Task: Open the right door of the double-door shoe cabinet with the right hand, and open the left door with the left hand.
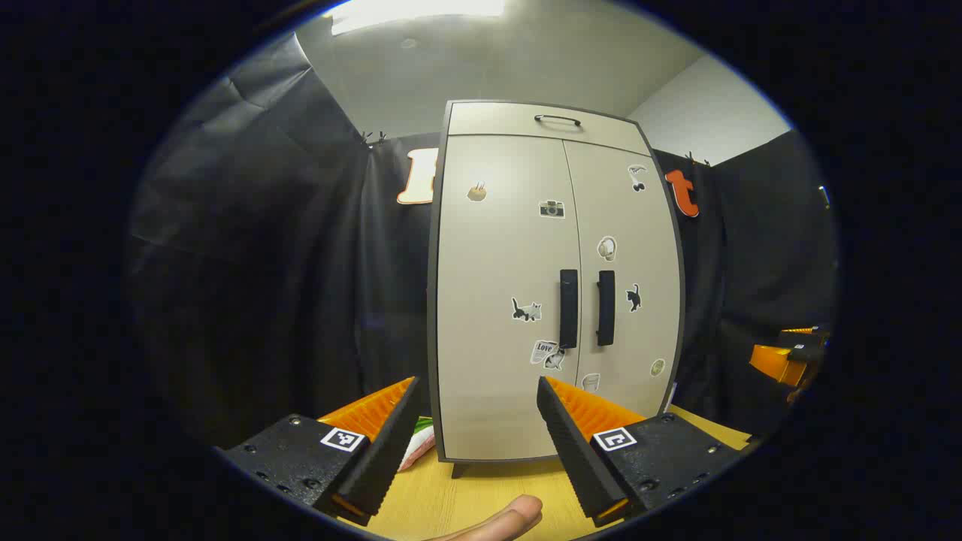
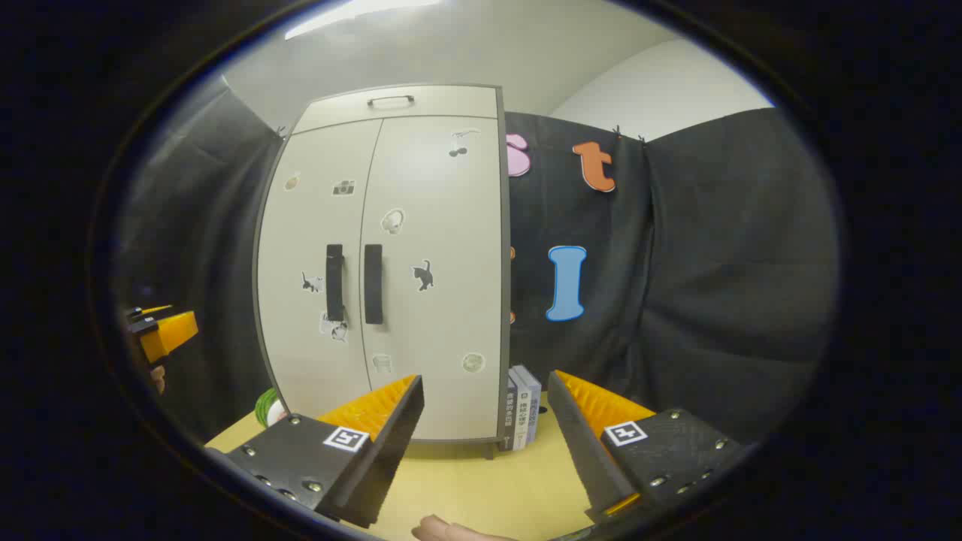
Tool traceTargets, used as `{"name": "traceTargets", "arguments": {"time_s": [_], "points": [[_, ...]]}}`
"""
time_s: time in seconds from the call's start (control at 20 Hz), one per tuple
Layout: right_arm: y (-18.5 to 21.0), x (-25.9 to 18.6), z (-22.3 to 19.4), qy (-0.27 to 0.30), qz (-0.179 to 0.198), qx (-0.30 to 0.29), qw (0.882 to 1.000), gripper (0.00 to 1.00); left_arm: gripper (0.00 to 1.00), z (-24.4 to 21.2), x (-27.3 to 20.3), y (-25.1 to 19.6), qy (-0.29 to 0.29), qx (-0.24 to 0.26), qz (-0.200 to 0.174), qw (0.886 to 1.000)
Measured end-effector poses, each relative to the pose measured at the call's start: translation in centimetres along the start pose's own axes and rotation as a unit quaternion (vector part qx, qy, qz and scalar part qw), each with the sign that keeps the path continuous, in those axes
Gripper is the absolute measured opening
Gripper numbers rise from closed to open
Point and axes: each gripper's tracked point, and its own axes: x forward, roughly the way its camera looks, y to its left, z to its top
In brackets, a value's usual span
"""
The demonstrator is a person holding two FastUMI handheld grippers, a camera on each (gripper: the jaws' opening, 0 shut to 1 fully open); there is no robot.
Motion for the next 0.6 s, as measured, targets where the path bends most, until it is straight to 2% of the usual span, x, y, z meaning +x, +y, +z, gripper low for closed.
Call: {"name": "traceTargets", "arguments": {"time_s": [0.05,0.1,0.15,0.25,0.3,0.35,0.4,0.6], "points": [[0.15,-0.02,-0.08,0.001,0.002,-0.001,1.0,0.98,0.95,-0.03,0.03,0.0,0.0,-0.001,0.0,1.0],[0.29,-0.06,-0.09,0.002,0.004,-0.001,1.0,0.94,0.95,-0.07,-0.02,-0.16,0.001,-0.003,-0.006,1.0],[0.41,-0.14,-0.01,0.001,0.006,-0.002,1.0,0.94,0.95,-0.06,-0.15,-0.47,0.001,-0.008,-0.016,1.0],[0.17,-0.18,0.3,-0.006,-0.001,-0.009,1.0,0.94,0.95,0.14,-0.17,-0.29,-0.005,-0.012,-0.012,1.0],[0.07,-0.23,0.45,-0.01,-0.004,-0.015,1.0,0.98,0.95,0.26,0.04,-0.35,-0.009,-0.014,-0.007,1.0],[0.07,-0.3,0.65,-0.014,-0.006,-0.019,1.0,0.94,0.95,0.38,0.03,-0.58,-0.012,-0.017,-0.011,1.0],[0.08,-0.2,0.56,-0.016,-0.007,-0.022,1.0,0.98,0.95,0.42,-0.06,-0.57,-0.013,-0.016,-0.015,1.0],[0.42,0.07,0.19,-0.012,-0.001,-0.018,1.0,0.98,0.95,0.31,-0.09,-0.55,-0.012,-0.01,-0.013,1.0]]}}
